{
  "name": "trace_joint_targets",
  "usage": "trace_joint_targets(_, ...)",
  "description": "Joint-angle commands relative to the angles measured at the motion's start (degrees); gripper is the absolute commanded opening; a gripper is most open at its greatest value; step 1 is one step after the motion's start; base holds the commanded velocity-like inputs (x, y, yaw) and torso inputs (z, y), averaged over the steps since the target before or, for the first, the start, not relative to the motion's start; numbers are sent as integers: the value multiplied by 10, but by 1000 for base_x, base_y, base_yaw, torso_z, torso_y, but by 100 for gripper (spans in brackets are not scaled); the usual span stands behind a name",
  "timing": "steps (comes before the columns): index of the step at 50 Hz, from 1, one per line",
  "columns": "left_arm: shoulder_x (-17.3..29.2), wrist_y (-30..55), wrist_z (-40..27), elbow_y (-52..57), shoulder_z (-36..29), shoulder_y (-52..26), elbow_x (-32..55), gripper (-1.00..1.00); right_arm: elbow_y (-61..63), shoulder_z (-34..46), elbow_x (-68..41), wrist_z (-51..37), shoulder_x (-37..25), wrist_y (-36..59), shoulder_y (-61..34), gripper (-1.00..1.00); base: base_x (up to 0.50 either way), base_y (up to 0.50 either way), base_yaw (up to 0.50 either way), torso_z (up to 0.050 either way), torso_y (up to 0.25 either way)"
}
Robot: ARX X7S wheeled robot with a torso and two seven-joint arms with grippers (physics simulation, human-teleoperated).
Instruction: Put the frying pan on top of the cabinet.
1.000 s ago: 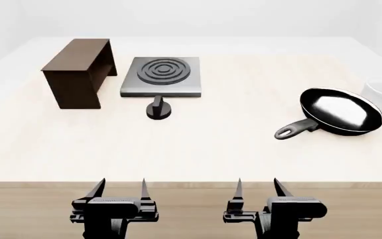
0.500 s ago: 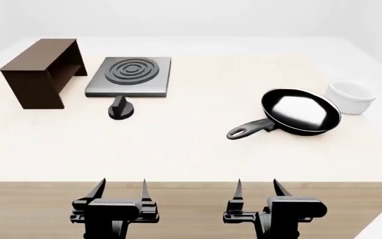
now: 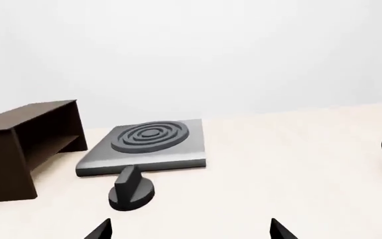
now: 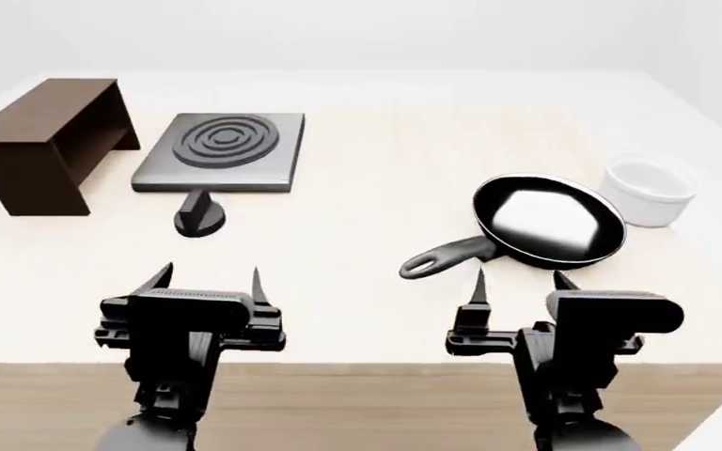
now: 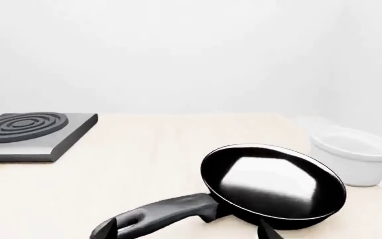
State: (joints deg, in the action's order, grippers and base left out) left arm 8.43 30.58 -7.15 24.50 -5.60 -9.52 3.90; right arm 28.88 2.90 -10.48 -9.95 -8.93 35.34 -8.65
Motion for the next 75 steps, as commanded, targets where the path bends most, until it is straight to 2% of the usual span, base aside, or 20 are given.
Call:
trace_joint_targets(1, 18, 147, -12, 103, 2, -61, 1, 100, 133, -23, -29, -19, -22, 148, -54, 100, 500, 0, 0, 0, 0)
trace_joint_targets(39, 33, 125, -26, 84, -7, -56, 3, 100, 121, -13, -46, -24, -27, 137, -48, 100, 500, 0, 0, 0, 0)
trace_joint_targets(47, 36, 149, -26, 98, -9, -65, 8, 100, 130, -17, -58, -21, -30, 146, -57, 100, 312, 0, 0, 0, 1)
trace_joint_targets(48, 37, 188, -20, 108, -7, -77, 16, 100, 132, -17, -58, -21, -31, 148, -59, 100, 0, 0, 0, 0, 0)
trace_joint_targets(49, 36, 205, -13, 115, -2, -81, 27, 100, 133, -15, -57, -22, -32, 151, -61, 100, 0, 0, 0, 0, 0)
trace_joint_targets(51, 52, 328, 45, 157, -11, -105, 90, 100, 131, -16, -56, -25, -35, 157, -65, 100, 0, 0, 0, 0, 0)
trace_joint_targets(53, 63, 361, 56, 185, -25, -110, 101, 100, 128, -19, -58, -26, -35, 157, -66, 100, 0, 0, 0, 0, 0)
trace_joint_targets(55, 59, 479, 118, 255, 1, -131, 181, 100, 124, -15, -54, -27, -39, 155, -64, 100, 0, 0, 0, 0, 0)
trace_joint_targets(59, 55, 593, 145, 317, 22, -156, 262, 100, 124, -14, -54, -32, -39, 163, -71, 100, 0, 0, 0, 0, 0)
trace_joint_targets(61, 74, 594, 86, 311, 48, -162, 395, 100, 127, -10, -53, -33, -40, 164, -72, 100, 0, 0, 0, 0, 0)
trace_joint_targets(62, 75, 594, 34, 298, 73, -168, 480, 100, 125, -10, -54, -33, -39, 162, -72, 100, 0, 0, 0, 0, 0)
trace_joint_targets(64, 97, 593, -74, 262, 82, -189, 636, 100, 122, -8, -53, -33, -40, 159, -72, 100, 0, 0, 0, 0, 0)
trace_joint_targets(67, 118, 591, -199, 209, 63, -221, 775, 100, 125, -11, -56, -35, -40, 164, -72, 100, 0, 0, 0, 0, 0)
trace_joint_targets(75, 143, 581, -225, 172, -16, -248, 791, 100, 120, -13, -59, -35, -42, 160, -72, 100, 0, 0, 0, 0, 0)
